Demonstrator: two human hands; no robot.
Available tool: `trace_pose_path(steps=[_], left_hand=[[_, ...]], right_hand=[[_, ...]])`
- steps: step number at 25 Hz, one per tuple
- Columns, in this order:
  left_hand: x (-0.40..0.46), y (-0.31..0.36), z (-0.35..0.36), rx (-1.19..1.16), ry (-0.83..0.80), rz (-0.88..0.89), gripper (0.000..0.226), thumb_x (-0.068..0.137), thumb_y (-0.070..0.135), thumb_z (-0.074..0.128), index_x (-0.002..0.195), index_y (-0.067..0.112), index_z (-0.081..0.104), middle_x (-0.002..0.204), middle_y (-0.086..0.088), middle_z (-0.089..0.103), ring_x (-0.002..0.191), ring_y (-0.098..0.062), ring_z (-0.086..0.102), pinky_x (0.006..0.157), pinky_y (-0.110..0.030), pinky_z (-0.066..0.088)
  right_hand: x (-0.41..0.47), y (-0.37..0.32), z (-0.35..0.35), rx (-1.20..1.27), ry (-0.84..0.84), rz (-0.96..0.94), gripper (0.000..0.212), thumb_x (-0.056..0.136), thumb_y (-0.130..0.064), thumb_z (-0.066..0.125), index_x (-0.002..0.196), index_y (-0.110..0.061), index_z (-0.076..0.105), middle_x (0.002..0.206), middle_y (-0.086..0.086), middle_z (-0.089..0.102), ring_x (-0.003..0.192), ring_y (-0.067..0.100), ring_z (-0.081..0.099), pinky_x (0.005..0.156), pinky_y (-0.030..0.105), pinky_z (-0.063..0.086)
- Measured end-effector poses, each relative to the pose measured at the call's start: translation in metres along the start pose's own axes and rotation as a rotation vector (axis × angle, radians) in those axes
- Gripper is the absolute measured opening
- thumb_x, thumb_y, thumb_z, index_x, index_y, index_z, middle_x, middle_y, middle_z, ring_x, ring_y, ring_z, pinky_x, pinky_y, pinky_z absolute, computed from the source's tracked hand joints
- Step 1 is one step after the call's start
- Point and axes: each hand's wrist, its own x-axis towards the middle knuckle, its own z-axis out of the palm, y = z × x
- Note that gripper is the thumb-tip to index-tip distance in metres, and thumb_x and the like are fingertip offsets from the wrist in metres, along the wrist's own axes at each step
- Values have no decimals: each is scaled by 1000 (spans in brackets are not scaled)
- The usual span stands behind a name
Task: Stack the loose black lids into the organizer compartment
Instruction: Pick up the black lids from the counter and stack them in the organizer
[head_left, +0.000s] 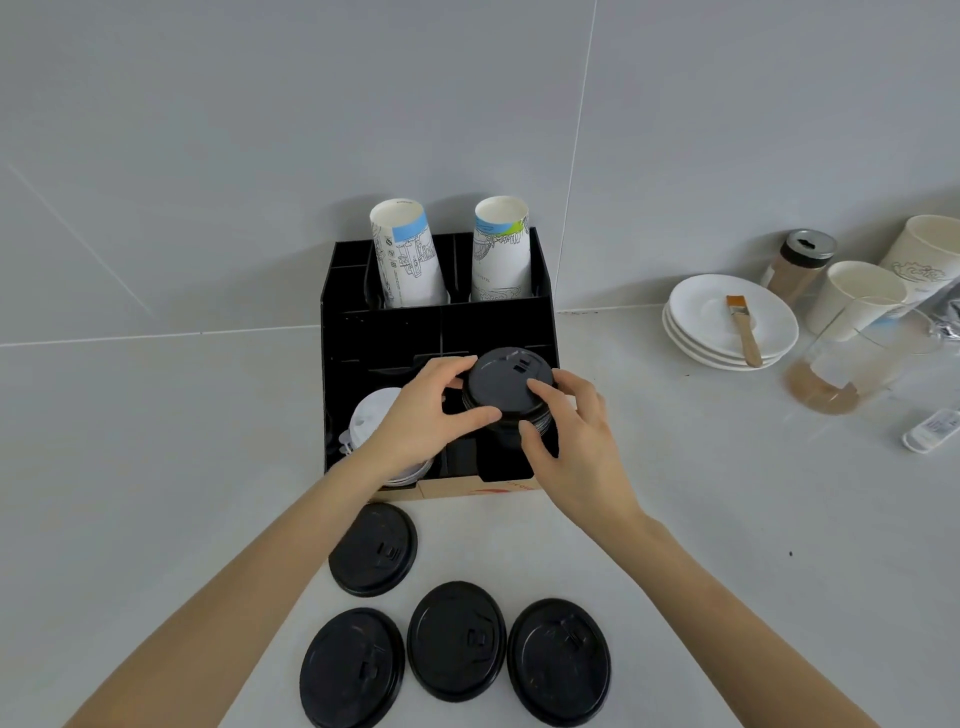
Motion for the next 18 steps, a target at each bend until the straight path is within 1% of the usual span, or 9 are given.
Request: trace_pose_path(steps=[2,4,7,10,12,15,16,18], left_hand=[[10,-2,-7,27,-82,3,62,77,22,66,131,15,36,134,-2,43,108,-7,42,91,-23,31],[20,-4,-10,42,-152,13,61,78,21,65,131,16,36,135,-2,45,110,-7,42,94,-25,32],[31,-8,-11,69,-228,14,62,78,20,64,132,17,34,136,-4,45,113,-7,40,98,-26,33],[37,-14,-11,88,-285,5,63,79,19,63,133,18,32,138,-3,43,116,-7,37,100,-27,31],[38,-16,-10,87,-296,5,64,79,19,64,134,18,31,138,-1,41,117,-7,35,101,-25,29],[37,-18,-6,95,-284,27,67,78,18,66,134,17,30,136,-1,41,114,-2,30,96,-14,23],[37,-18,-4,105,-275,35,67,78,18,66,134,16,30,137,-3,40,115,-3,29,96,-14,22],[38,-19,-1,128,-254,49,66,78,18,65,134,15,30,139,-4,40,121,-8,30,100,-20,23]], right_hand=[[2,7,-1,-17,3,-7,39,85,-11,54,124,-11,45,132,13,39,120,25,39,89,23,34],[6,12,-1,-12,-6,27,38,85,-13,57,121,-13,48,129,12,38,118,22,39,87,21,33],[9,16,3,4,-11,71,35,83,-16,60,117,-14,50,125,11,37,116,20,39,83,22,35],[11,18,9,-32,12,59,34,81,-15,62,114,-12,51,121,14,39,112,23,40,77,25,37],[12,18,14,-58,22,49,34,80,-13,63,112,-10,52,119,17,41,109,25,42,74,26,39],[12,19,21,-94,16,29,31,80,-11,63,109,-7,54,116,19,43,105,28,45,73,27,40],[12,19,22,-96,11,32,30,80,-11,62,109,-7,54,115,19,43,104,28,45,72,27,40],[13,21,23,-84,10,51,29,81,-10,61,109,-8,53,115,18,43,104,28,45,72,27,40]])
